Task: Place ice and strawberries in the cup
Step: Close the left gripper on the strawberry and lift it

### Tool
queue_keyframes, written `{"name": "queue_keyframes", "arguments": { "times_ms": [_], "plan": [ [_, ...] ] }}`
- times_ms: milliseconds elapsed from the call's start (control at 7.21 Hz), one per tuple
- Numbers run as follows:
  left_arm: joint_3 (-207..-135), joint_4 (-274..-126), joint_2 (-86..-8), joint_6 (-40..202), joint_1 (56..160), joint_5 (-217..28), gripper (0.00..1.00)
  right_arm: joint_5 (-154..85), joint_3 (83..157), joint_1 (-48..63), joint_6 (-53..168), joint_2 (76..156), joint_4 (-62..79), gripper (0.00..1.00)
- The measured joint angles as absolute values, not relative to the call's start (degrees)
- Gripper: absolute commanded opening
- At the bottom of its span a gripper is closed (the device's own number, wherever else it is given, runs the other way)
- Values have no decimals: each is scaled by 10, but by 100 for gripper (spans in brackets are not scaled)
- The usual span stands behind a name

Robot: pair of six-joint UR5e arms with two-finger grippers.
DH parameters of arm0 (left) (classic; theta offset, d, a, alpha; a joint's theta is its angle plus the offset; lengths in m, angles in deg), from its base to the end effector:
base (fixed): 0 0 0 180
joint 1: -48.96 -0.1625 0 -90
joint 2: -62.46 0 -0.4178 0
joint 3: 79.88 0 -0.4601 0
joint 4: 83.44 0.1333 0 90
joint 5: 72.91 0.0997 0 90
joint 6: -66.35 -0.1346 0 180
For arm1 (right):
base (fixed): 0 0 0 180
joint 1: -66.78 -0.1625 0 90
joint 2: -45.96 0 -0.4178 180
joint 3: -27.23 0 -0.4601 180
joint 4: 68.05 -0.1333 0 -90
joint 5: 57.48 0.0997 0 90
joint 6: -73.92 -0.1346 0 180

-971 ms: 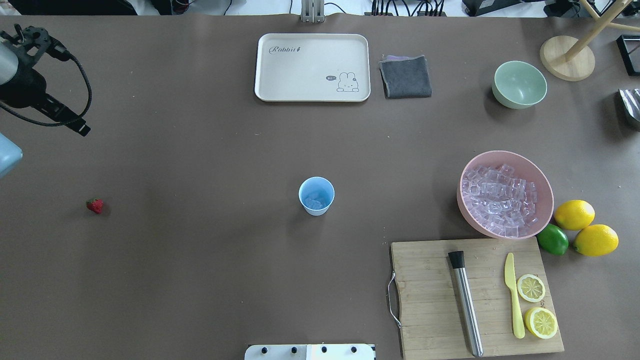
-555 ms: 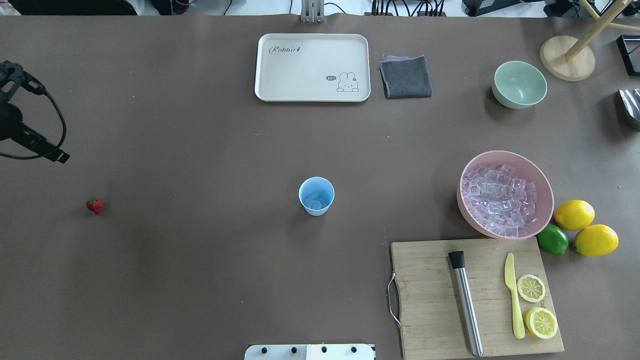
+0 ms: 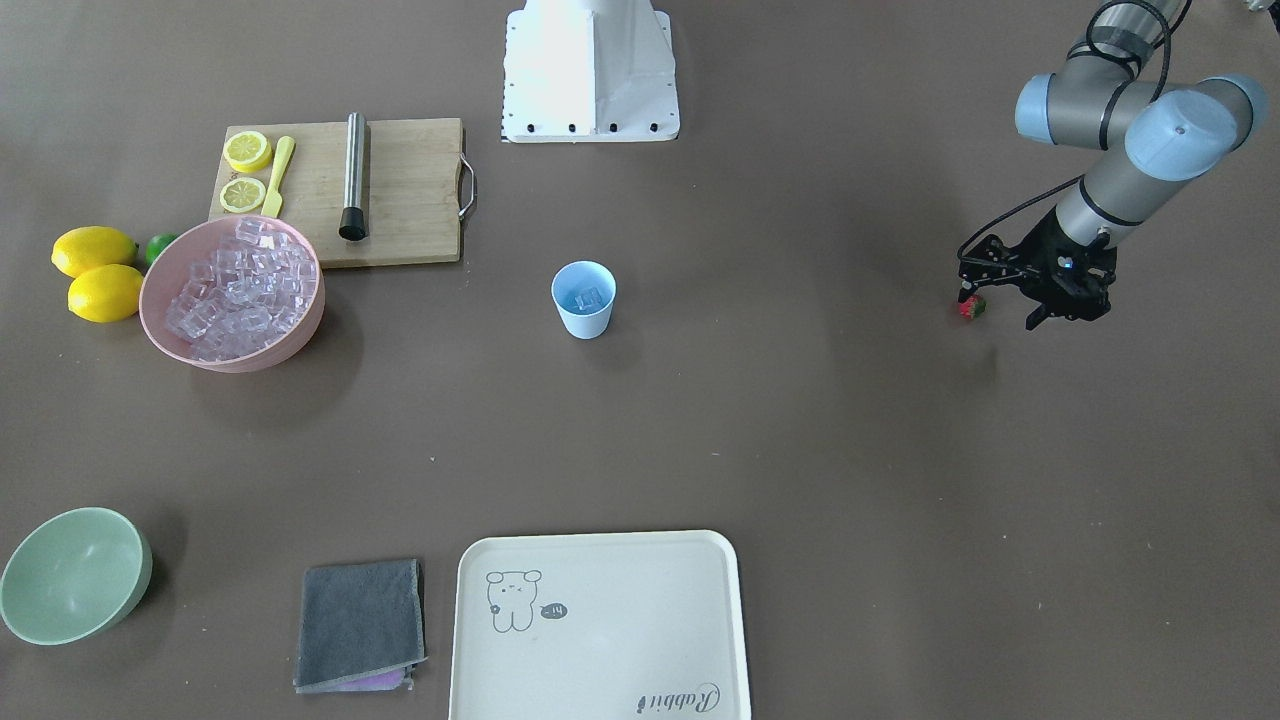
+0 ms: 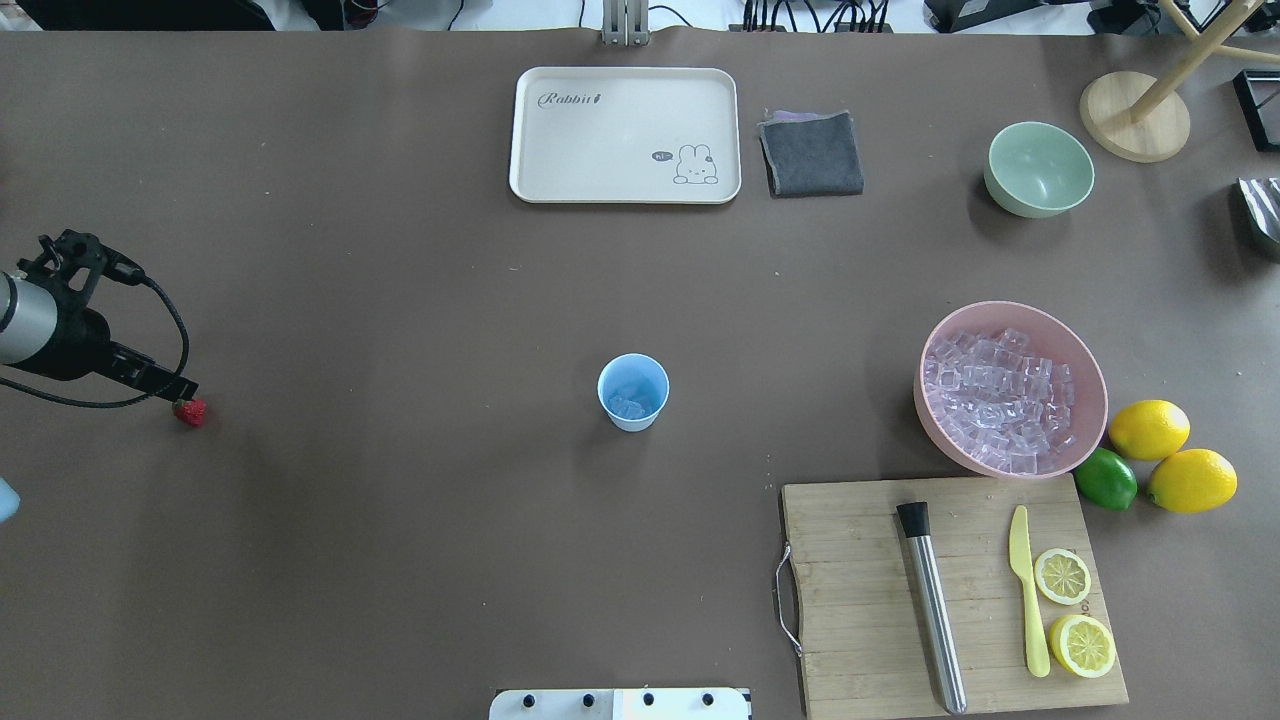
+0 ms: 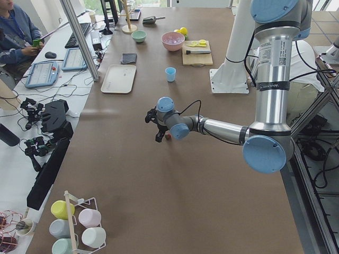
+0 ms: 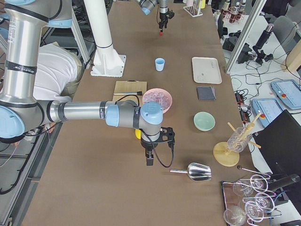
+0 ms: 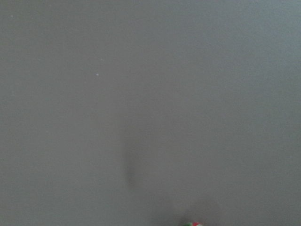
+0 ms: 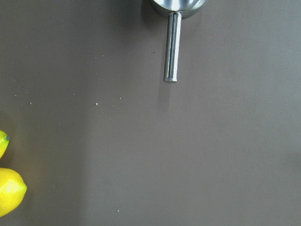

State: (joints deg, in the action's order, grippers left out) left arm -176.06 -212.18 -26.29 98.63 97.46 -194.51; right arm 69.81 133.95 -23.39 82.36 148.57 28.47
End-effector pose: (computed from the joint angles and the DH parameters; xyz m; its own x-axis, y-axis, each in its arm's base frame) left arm 0.3509 -0.4914 0.5547 0.5926 0.4169 -0.6892 -0.1926 0.9041 0.3814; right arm 0.0531 -0.4627 0.6484 0.7873 -0.1191 0.6049 0.1138 0.9924 0.0472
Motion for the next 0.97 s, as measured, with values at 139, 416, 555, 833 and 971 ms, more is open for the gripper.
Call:
{"name": "queue_keyframes", "arguments": {
  "times_ms": [139,416,555,833,971],
  "plan": [
    [-1760,-2125,-262,991,971,-1942,89,698,1339,-234,824,1485,285,100],
    [-1757,-2127,-262,990,968,-1941,90,699,1339,-234,824,1485,285,100],
    [-1757,-2128,-262,989,967,-1940,89,699,1339,-234,824,1485,285,100],
    [-1757,-2129,-262,989,964,-1939,89,700,1339,-234,824,1485,285,100],
    [-1757,-2129,-262,989,961,-1935,88,700,1338,-234,824,1485,285,100]
  ]
}}
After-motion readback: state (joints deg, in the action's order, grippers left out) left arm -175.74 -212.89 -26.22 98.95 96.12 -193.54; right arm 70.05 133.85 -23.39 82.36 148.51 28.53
